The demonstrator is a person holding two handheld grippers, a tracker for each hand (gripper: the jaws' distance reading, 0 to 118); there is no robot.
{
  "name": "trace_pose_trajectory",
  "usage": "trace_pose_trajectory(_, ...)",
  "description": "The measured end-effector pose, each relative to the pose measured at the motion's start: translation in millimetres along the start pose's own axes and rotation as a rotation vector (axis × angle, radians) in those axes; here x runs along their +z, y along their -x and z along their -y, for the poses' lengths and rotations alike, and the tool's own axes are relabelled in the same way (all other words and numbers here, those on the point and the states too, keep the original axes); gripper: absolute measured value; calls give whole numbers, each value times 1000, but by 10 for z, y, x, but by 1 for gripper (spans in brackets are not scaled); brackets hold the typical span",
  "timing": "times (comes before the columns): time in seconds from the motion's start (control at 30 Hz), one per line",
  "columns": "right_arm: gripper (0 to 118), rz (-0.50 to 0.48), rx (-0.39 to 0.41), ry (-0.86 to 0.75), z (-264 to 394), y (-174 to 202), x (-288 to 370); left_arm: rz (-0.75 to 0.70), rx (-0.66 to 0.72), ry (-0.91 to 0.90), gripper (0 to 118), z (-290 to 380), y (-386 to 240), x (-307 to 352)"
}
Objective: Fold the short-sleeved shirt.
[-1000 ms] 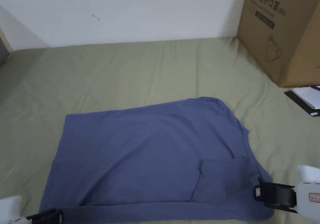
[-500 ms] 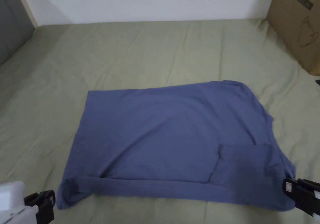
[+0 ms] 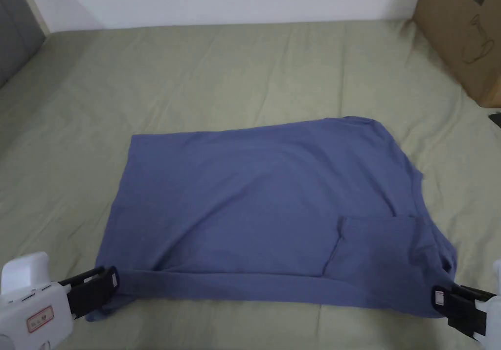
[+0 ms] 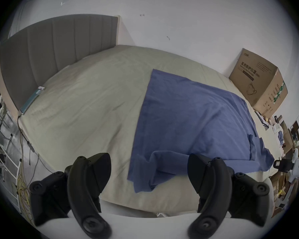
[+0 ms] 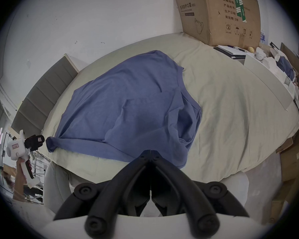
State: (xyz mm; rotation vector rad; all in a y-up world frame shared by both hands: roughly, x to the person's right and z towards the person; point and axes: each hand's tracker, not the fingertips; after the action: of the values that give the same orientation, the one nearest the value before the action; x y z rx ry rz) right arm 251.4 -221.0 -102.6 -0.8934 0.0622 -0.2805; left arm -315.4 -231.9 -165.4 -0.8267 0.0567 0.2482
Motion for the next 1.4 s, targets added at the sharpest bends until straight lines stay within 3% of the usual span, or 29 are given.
trace_pose_trajectory(0.03,0,6,2,5,12,-14,2,-16,6,26,79,9,-10,-49)
trace_pose_trajectory(0.07,0,11,3,8,11,-10,10,-27,0,48,60,24,-16,-85)
trace_pose_trajectory(0.1,0,14,2,11,21,-28,12,-16,-13,53,33,32,-15,-143)
trace_pose_trajectory(0.13,0,16,1,17,28,-44,8,-23,-15,64,21,51,-22,-171)
trace_pose_trajectory(0.2,0,33,2,22,46,-58,5,-51,-41,89,7,94,-54,-200)
trace_pose_trajectory(0.27,0,54,32,42,39,-76,-14,-28,-42,74,5,121,-87,-127)
trace_pose_trajectory(0.3,7,94,51,35,35,-74,-21,-9,-24,72,3,120,-85,-114)
trace_pose_trajectory(0.33,30,122,73,32,23,-68,-32,28,2,86,2,108,-76,-114)
trace_pose_trajectory(0.4,95,138,99,61,-28,-83,-92,39,1,85,2,90,-93,-68)
trace_pose_trajectory(0.43,103,135,102,53,-56,-91,-103,29,-3,84,2,85,-109,-57)
trace_pose_trajectory(0.6,101,162,119,5,-178,-128,-164,10,-28,76,2,43,-105,-5)
trace_pose_trajectory(0.63,94,150,128,9,-198,-161,-211,11,-30,77,2,29,-107,-5)
trace_pose_trajectory(0.67,75,148,120,35,-225,-170,-252,11,-32,76,2,30,-107,-4)
trace_pose_trajectory(0.7,27,145,106,57,-234,-160,-279,7,-35,79,2,30,-106,-3)
trace_pose_trajectory(0.73,3,122,112,62,-219,-153,-301,1,-38,82,2,30,-105,-2)
trace_pose_trajectory(0.8,3,90,110,108,-186,-105,-337,-8,-39,82,2,25,-102,-6)
trace_pose_trajectory(0.93,3,138,187,75,-176,9,-271,0,-19,82,2,19,-64,24)
trace_pose_trajectory(1.17,2,119,152,-15,-654,-55,-88,20,-55,58,2,-271,-91,45)
trace_pose_trajectory(1.4,2,107,96,-59,-1377,-180,-408,53,-71,35,2,-824,-140,-331)
